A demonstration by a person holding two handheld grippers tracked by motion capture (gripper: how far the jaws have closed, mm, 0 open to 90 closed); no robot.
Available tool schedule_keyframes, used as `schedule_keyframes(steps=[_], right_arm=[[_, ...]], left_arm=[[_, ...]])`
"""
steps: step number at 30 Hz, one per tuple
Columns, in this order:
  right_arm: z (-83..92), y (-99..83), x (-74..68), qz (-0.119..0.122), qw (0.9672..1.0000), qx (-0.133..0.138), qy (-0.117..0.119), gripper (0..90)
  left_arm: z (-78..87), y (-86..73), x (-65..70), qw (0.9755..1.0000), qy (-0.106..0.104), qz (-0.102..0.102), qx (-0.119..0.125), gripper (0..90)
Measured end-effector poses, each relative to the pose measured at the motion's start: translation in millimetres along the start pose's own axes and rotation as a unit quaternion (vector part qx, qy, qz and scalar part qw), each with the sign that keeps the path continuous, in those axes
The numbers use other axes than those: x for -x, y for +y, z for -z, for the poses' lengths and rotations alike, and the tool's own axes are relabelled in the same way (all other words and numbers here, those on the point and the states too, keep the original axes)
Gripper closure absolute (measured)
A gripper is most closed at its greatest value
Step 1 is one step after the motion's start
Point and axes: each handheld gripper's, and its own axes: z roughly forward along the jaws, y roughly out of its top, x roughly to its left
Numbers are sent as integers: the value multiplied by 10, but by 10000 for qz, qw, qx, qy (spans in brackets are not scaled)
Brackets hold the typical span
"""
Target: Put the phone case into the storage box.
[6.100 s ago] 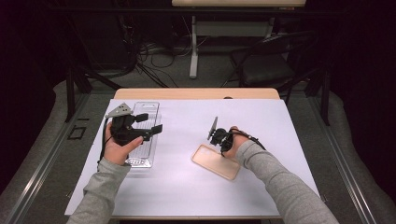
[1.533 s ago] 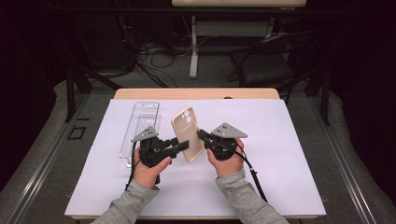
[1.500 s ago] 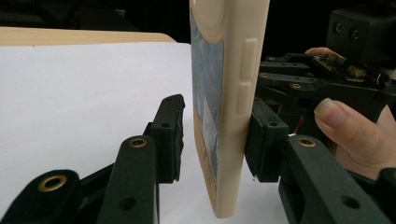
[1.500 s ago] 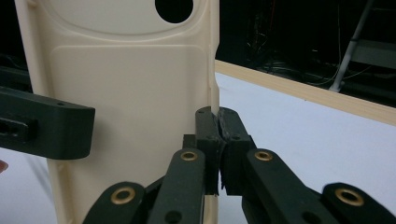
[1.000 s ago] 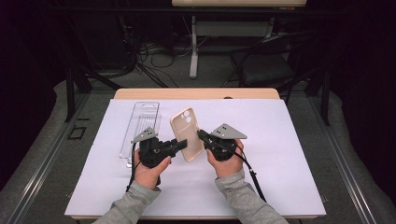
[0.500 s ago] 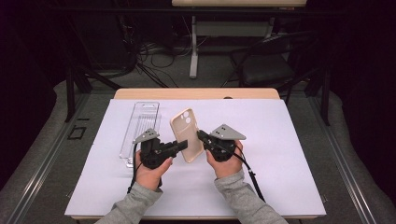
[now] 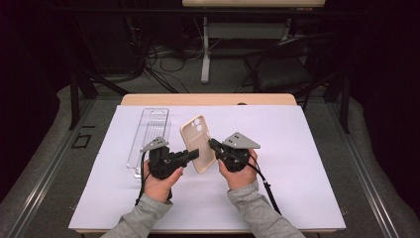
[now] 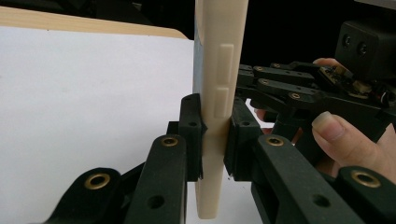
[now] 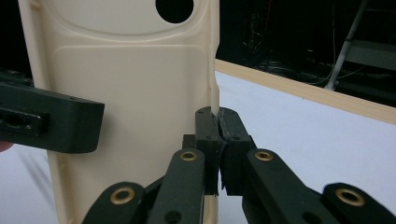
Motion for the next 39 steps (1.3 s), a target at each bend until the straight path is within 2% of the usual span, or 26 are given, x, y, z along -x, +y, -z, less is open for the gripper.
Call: schedule_keyframes(steps=[33,39], right_arm=[[-12,-8,1,-46,10000,-27,44,873],[-20,-6,9,-134,9999,-19,107,815]], left_arm=[[9,1,-23,10000,-5,78,9,798],[7,2,-43,9999,19,111,3,798]])
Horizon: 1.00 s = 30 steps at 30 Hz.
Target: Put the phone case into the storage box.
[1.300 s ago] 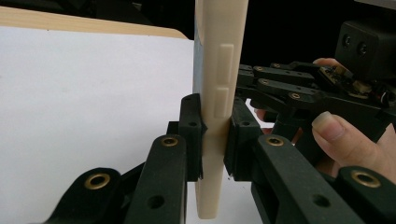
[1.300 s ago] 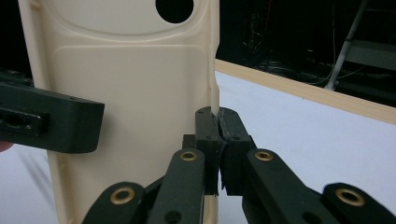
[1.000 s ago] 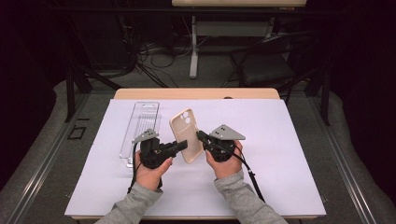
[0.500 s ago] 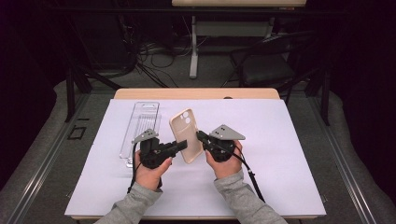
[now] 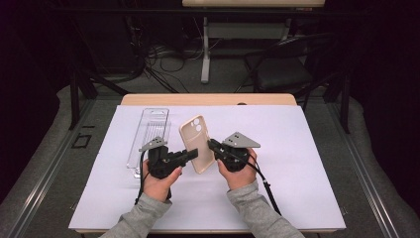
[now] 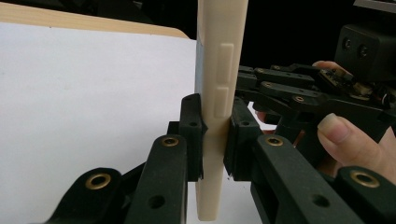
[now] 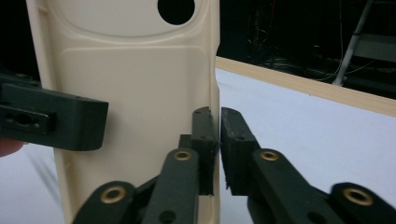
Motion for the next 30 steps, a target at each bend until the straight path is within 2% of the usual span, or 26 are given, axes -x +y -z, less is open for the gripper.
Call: schedule_keyframes(steps=[1,8,14,19,23,25,28,30], right_arm=[[1,1,-2,-34,10000,25,59,774],[-4,5,-2,-54,9999,74,124,691],[12,22,19,-51,9997,189,147,626],[21,39,43,-91,9994,231,254,592],[24,52,72,-27,9992,262,284,552],[39,72,95,2,9989,301,368,543],[69,119,128,29,9984,275,498,529],[91,159,139,81,9977,240,631,518]], left_arm=[[1,0,-3,10000,-8,15,4,798],[20,14,-27,10000,9,-3,29,798],[49,37,-74,10000,24,-8,57,798],[85,78,-138,10000,13,-7,79,799],[129,127,-200,9999,-9,-33,99,798],[175,180,-255,9998,-92,-150,70,798],[211,212,-275,9996,-71,-249,67,798],[264,264,-300,9990,-50,-445,72,798]])
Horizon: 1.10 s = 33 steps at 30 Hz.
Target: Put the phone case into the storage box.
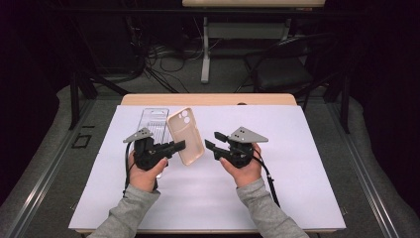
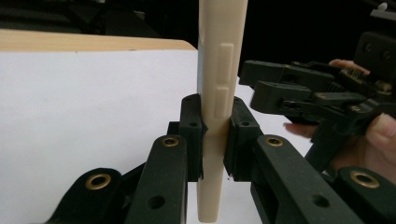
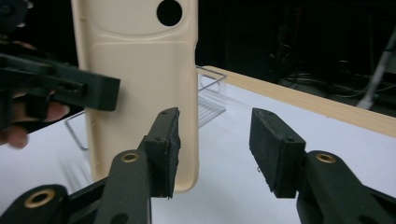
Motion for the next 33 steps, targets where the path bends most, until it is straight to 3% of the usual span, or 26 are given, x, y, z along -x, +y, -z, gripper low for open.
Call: schedule_keyframes(steps=[4,5,9,12,16,26,33], right_arm=[[36,53,2,71,9998,-19,158,513],[56,81,8,67,9995,-35,297,508],[104,138,28,124,9984,-116,539,502],[142,174,56,79,9968,-100,785,502],[177,193,86,101,9954,-98,944,506],[224,236,45,264,9883,-308,1472,471],[205,228,14,182,9841,-421,1718,429]], left_arm=[[53,52,-30,9998,-130,-131,-19,798],[84,84,-37,9996,-136,-254,-54,798],[121,125,-45,9988,-277,-379,-132,798],[149,156,-52,9978,-424,-472,-207,799],[160,178,-38,9956,-638,-604,-337,798],[143,181,-17,9901,-1128,-659,-513,799],[145,179,-10,9866,-1340,-681,-639,799]])
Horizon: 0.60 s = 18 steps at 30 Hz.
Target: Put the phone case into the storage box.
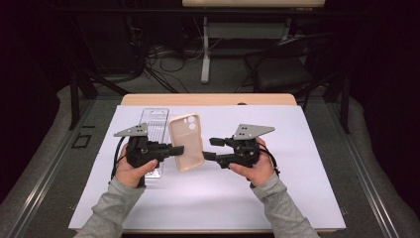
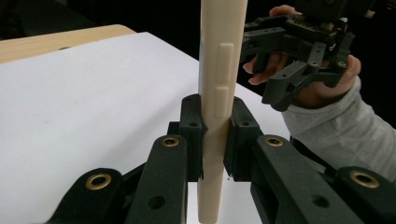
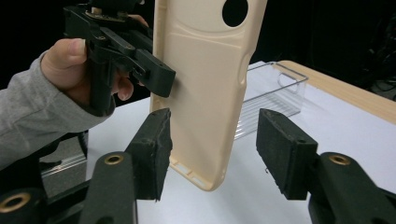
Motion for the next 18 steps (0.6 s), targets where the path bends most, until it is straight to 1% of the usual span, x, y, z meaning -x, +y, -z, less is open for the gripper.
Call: schedule_keyframes(steps=[1,2,4,5,7,8,12,14,16,18], right_arm=[[0,0,0,0,10000,0,0,429],[-2,-4,3,-48,10000,1,36,411],[0,-4,8,-53,10000,-41,42,412],[4,-3,10,-27,10000,-64,44,411],[10,-4,11,-19,9999,-93,78,402],[11,-5,13,-18,9999,-96,91,398],[19,-11,27,-112,9997,-120,206,398],[18,-14,29,-142,9994,-131,279,401],[16,-16,30,-185,9991,-150,360,418],[12,-18,28,-195,9990,-149,378,432]], left_arm=[[-2,-1,2,10000,-41,16,-2,799],[-5,-1,0,9999,-134,3,-47,799],[-5,-2,0,9998,-154,-18,-82,799],[-11,-4,2,9997,-204,-23,-105,799],[-18,-6,2,9997,-228,-12,-115,799],[-26,-8,3,9995,-270,-41,-137,799],[-38,-11,10,9993,-315,-60,-186,799],[-51,-15,19,9991,-378,-47,-186,799],[-55,-15,20,9989,-416,-55,-184,799],[-58,-16,25,9987,-452,-66,-211,799]])
